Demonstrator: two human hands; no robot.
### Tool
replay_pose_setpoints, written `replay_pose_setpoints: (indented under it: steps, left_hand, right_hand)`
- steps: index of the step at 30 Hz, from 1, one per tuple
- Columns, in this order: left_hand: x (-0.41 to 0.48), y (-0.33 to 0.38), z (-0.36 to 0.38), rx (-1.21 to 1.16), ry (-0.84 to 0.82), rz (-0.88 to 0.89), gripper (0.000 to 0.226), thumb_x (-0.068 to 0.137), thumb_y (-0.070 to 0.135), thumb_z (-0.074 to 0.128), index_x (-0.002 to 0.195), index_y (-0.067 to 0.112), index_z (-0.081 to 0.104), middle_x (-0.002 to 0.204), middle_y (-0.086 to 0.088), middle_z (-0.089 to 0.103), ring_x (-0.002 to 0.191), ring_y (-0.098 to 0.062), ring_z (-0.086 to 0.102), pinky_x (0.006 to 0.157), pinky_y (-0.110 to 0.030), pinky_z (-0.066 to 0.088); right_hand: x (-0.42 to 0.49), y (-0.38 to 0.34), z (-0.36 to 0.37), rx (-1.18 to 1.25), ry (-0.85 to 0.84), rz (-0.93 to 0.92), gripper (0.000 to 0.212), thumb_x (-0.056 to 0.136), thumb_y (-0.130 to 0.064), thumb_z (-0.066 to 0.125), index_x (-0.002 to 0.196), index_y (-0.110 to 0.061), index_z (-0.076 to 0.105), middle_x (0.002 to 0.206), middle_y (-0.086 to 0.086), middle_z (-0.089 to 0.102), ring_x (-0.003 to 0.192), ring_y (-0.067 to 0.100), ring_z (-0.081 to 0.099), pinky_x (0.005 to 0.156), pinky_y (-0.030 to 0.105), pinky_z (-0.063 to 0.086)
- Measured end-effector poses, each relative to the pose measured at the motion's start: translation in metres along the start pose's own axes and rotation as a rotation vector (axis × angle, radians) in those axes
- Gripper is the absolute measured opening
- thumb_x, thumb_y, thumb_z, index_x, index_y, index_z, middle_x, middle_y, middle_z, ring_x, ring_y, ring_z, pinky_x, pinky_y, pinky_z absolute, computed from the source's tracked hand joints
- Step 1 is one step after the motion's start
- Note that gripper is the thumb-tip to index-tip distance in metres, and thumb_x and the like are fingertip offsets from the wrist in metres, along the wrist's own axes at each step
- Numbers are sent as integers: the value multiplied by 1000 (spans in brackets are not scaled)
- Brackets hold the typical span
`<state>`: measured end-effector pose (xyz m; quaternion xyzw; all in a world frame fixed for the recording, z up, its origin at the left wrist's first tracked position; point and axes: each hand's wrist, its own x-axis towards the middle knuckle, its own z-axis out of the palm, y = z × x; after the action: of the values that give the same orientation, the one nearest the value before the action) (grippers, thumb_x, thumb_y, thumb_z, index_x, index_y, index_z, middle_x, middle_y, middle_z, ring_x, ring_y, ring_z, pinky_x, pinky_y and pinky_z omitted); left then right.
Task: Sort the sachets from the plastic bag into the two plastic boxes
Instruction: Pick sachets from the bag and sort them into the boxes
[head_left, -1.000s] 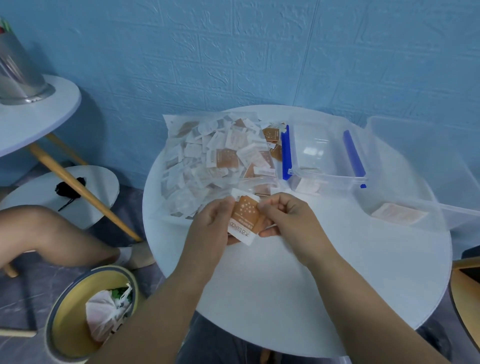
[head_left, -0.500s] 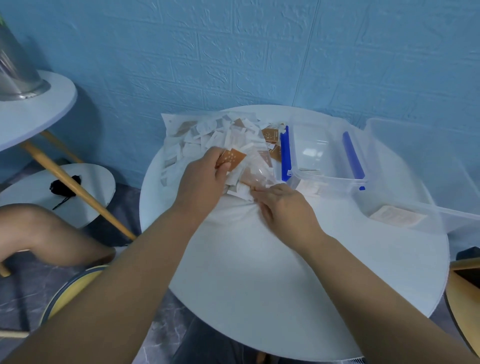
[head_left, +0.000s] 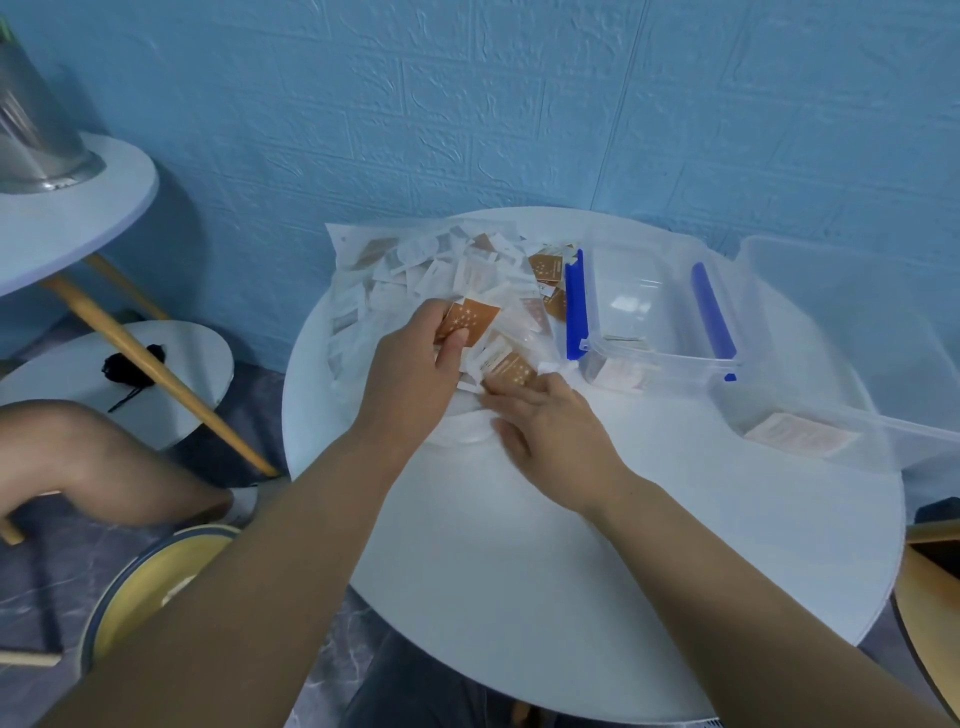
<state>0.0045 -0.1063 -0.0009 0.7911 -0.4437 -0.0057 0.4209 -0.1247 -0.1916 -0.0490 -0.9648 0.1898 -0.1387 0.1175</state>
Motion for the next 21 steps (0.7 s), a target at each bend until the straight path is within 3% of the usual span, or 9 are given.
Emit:
replay_pose_setpoints:
  steps: [2,5,11,15,18,21]
  left_hand:
    - [0,-1,0,-1,0,1,21,94,15,50,113,8,54,89,6,54,79,-11,48,60,-9,30]
    - [-2,-3,0,-18,-3,-14,22,95,16,50,115,9,54,90,5,54,79,-10,48,59,1,31]
    - [-6,-7,2,-6,-3,-29,20,94,15,50,113,10,55,90,7,55,82,-11,51,61,-7,32]
    - [-11,-15,1,5,77,-50,19,95,17,49,110,8,55,91,6,56,82,-11,51,64,-12,31]
    - [-16,-20,2,-12,112,-80,21,96,21,47,112,10,55,94,8,56,85,-8,51,64,-9,32]
    - [-23,-21,5,-24,124,-73,22,96,21,48,112,10,56,96,7,58,86,-7,52,67,-8,33]
  right_hand:
    - [-2,0,-2,75,37,-24,34,86,-23,49,116,-19,64,125,-2,61,100,29,58,83,35,47]
    - [3,1,-9,117,134,94,34,89,-16,52,123,-17,59,130,-2,56,104,28,54,85,35,46]
    - [16,-6,-2,-29,7,238,58,90,-40,52,141,-18,36,147,-5,34,116,25,38,98,32,35]
    - [10,-9,0,58,2,150,52,85,-41,60,133,-24,48,143,-12,41,107,23,39,96,32,37]
    - [4,-7,-1,145,0,80,42,86,-37,61,126,-25,56,135,-11,51,109,22,43,95,25,33]
    - [6,-5,-3,205,45,163,42,90,-33,56,131,-22,51,138,-3,49,118,23,44,98,24,31]
